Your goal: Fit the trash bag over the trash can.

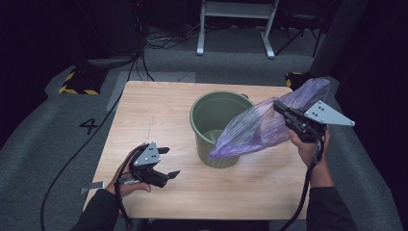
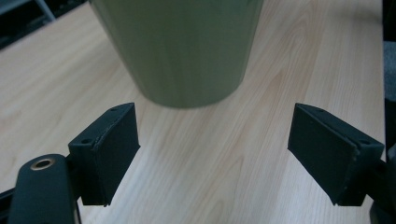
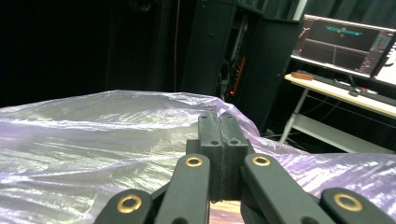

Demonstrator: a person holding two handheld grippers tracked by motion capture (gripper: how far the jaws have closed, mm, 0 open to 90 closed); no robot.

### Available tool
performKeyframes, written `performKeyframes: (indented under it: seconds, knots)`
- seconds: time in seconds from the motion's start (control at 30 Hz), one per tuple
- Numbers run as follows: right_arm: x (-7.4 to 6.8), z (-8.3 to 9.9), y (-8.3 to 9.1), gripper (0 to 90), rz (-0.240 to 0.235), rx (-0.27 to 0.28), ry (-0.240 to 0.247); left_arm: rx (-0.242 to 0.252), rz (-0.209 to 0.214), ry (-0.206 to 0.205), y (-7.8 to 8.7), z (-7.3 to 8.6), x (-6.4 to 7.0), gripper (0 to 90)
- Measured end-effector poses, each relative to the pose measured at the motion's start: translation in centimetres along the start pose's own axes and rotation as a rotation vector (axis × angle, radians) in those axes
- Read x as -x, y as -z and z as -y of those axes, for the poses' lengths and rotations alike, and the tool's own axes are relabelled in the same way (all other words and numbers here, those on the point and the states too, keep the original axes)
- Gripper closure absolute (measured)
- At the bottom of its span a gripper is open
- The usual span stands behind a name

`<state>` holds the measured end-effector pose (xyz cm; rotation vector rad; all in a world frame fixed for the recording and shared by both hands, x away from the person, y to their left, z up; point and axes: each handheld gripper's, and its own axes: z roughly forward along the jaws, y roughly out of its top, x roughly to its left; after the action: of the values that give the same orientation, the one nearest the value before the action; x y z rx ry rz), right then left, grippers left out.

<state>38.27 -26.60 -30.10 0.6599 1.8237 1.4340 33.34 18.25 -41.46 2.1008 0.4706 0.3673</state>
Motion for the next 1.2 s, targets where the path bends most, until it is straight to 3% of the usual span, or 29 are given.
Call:
performKeyframes:
  seconds: [0.23, 0.33, 0.4, 0.5, 0.6, 0.83, 1.0, 1.2]
  knots:
    - [-0.2, -0.6, -0.8, 90.0, 0.018, -0.027, 0.008, 0.090, 0.035, -0.048, 1.1, -3.7, 0.7, 15.9]
    - [-0.2, -0.8, -1.1, 90.0, 0.026, -0.036, 0.009, 0.113, 0.059, -0.071, 1.1, -5.3, 1.1, 15.9]
    - [-0.2, -0.9, -1.3, 90.0, 0.029, -0.043, 0.007, 0.138, 0.051, -0.096, 0.8, -6.0, 1.5, 16.6]
    - [-0.3, -1.0, -1.6, 90.0, 0.034, -0.054, 0.008, 0.104, 0.070, -0.118, -0.1, -6.8, 1.8, 16.8]
    - [-0.3, -1.1, -1.9, 90.0, 0.031, -0.058, 0.008, 0.112, 0.033, -0.138, -0.3, -7.5, 1.5, 16.8]
    - [-0.4, -1.5, -2.9, 90.0, 0.032, -0.074, 0.016, 0.136, -0.016, -0.088, 0.0, -8.7, -1.4, 17.2]
    - [0.0, -1.9, -3.9, 90.0, 0.040, -0.091, 0.019, 0.170, 0.014, -0.063, 0.4, -10.2, -2.8, 17.1]
    - [0.7, -2.9, -5.2, 90.0, 0.050, -0.107, 0.019, 0.208, 0.077, -0.098, 0.2, -12.3, -2.2, 16.8]
